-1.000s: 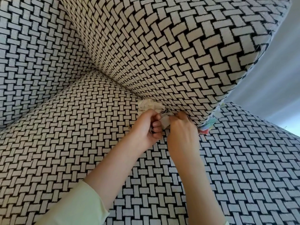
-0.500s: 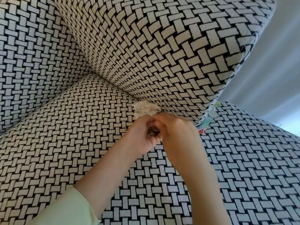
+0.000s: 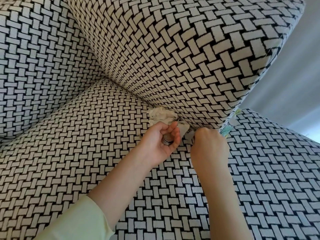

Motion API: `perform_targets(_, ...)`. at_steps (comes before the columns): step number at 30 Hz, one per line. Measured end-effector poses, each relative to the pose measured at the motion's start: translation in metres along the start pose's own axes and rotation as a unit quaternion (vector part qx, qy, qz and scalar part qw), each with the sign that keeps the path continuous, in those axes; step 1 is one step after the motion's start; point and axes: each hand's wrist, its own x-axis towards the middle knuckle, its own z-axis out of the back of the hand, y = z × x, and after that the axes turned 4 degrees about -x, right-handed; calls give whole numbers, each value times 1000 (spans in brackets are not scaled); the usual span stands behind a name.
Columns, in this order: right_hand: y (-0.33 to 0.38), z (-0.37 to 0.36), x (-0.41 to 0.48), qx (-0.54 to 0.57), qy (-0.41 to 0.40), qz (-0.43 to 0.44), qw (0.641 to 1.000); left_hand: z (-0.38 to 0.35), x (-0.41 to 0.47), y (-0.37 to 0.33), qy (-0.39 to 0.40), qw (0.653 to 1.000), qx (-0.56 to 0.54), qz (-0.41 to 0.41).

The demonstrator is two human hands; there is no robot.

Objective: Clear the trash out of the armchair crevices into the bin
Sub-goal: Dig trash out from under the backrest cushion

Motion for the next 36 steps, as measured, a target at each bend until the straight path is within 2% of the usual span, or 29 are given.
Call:
perform_targets(2, -2, -2, 2, 11, -40, 7, 999, 4, -4, -1, 6, 1000, 0, 1)
perform_targets(4, -1, -7, 4, 103, -115, 26, 988, 10, -9, -4, 9, 1000, -2, -11)
perform_targets(6, 16, -12, 1, 265, -146, 47, 952, 19, -15, -12, 4, 998, -20, -53)
perform_targets(7, 28, -15, -1, 387, -117, 33, 914, 22, -19, -16, 1, 996, -40, -80)
perform_targets(8, 41, -17, -5, 537, -59, -1, 841, 26, -23, -22, 0, 992, -70, -107)
perform_targets(9, 53, -19, -8, 677, 17, -42, 735, 29, -28, -27, 3, 986, -103, -129)
perform_targets(10, 64, -23, -12, 782, 98, -83, 610, 32, -33, -31, 9, 980, -133, -144)
perform_targets(11, 74, -28, -17, 844, 153, -120, 500, 35, -39, -33, 16, 975, -159, -157)
perform_targets(12, 82, -33, -22, 875, 180, -151, 423, 39, -45, -35, 22, 969, -179, -167)
perform_targets(13, 94, -35, -28, 891, 199, -170, 371, 44, -51, -38, 30, 964, -190, -183)
perform_targets(14, 105, -37, -33, 900, 218, -177, 335, 50, -55, -39, 33, 960, -185, -208)
perform_targets(15, 119, -37, -37, 901, 236, -181, 316, 55, -59, -41, 26, 956, -159, -243)
perform_targets(18, 160, -33, -47, 880, 268, -168, 354, 74, -72, -57, -13, 932, -45, -360)
perform_targets(20, 185, -28, -50, 874, 292, -143, 361, 86, -84, -72, -30, 910, 8, -413)
perform_targets(23, 215, -25, -53, 879, 301, -128, 348, 101, -95, -93, -60, 896, 43, -439)
perform_targets(27, 260, -25, -56, 866, 308, -101, 380, 128, -105, -119, -87, 863, 95, -488)
perform_targets(31, 293, -21, -53, 891, 354, -110, 262, 153, -130, -155, -126, 824, 63, -549)
perform_targets(32, 302, -21, -51, 892, 350, -111, 264, 161, -138, -166, -138, 815, 53, -561)
perform_targets(36, 348, -9, -53, 865, 377, -108, 312, 203, -153, -204, -214, 805, -28, -552)
